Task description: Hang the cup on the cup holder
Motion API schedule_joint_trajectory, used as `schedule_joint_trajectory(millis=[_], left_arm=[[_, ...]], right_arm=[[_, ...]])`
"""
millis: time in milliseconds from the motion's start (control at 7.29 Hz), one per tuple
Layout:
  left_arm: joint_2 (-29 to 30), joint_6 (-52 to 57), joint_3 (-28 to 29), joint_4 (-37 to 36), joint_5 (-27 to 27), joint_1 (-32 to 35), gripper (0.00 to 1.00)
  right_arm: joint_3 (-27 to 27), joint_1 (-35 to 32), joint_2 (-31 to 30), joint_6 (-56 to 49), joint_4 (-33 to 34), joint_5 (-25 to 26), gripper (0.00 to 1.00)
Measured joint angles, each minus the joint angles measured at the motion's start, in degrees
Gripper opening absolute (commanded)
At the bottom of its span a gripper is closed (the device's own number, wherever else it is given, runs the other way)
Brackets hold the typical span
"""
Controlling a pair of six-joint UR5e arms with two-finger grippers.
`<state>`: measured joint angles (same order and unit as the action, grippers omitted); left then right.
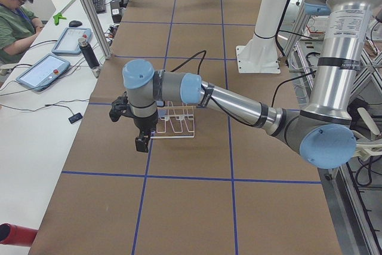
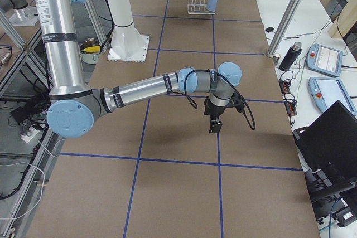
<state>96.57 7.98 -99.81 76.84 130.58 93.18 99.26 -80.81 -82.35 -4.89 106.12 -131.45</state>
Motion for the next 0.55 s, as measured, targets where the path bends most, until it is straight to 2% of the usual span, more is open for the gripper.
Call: schedule_joint_trajectory(millis=[412,549], left_arm=[[-7.7,0.2,4.5,12.9,0.1,1.1,0.99],[-9.5,0.0,5.0,15.2,0.1,1.1,0.99]], right_arm=[[-3.4,-4.2,-1.7,-0.2,0.0,0.4,1.0],[-4.8,-5.9,-2.8,-0.3,-0.2,0.3,1.0]])
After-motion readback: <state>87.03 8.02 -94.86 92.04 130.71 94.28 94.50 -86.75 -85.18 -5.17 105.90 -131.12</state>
